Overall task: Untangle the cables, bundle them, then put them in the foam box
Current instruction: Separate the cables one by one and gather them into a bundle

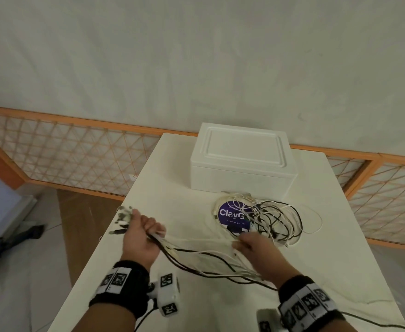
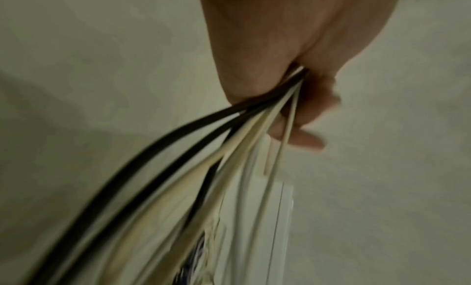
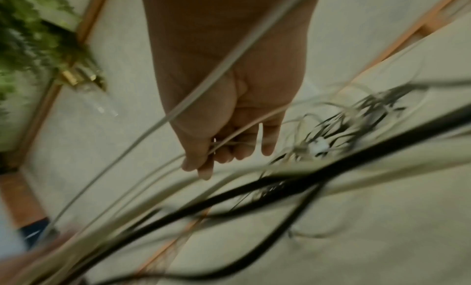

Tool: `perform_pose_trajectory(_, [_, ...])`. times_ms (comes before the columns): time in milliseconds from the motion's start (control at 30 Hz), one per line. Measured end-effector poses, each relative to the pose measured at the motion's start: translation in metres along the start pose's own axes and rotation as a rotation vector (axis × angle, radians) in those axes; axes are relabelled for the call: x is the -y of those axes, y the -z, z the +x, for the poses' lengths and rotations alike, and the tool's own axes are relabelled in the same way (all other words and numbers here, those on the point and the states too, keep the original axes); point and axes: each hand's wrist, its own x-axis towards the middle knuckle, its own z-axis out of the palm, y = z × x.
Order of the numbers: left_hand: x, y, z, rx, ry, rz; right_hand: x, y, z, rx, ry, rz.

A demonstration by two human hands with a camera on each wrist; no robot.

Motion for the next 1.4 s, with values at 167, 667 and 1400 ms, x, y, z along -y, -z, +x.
perform_pose_trajectory(167, [0.001, 0.018, -0.002, 0.033, 0.048, 0.262, -0.006, 0.028, 0.003, -0.145, -0.081, 0.108])
perform_pose_trajectory(667, [0.01, -0.036, -0.029, 0.139, -0.008, 0.344, 0.008, 0.036, 0.017, -0.197, -0.036, 0.157])
perform_pose_trajectory(1400, [0.06, -0.064, -0.053, 0.411, 0.152, 0.621, 0.073, 0.051, 0.02, 0.051, 0.065, 0.467])
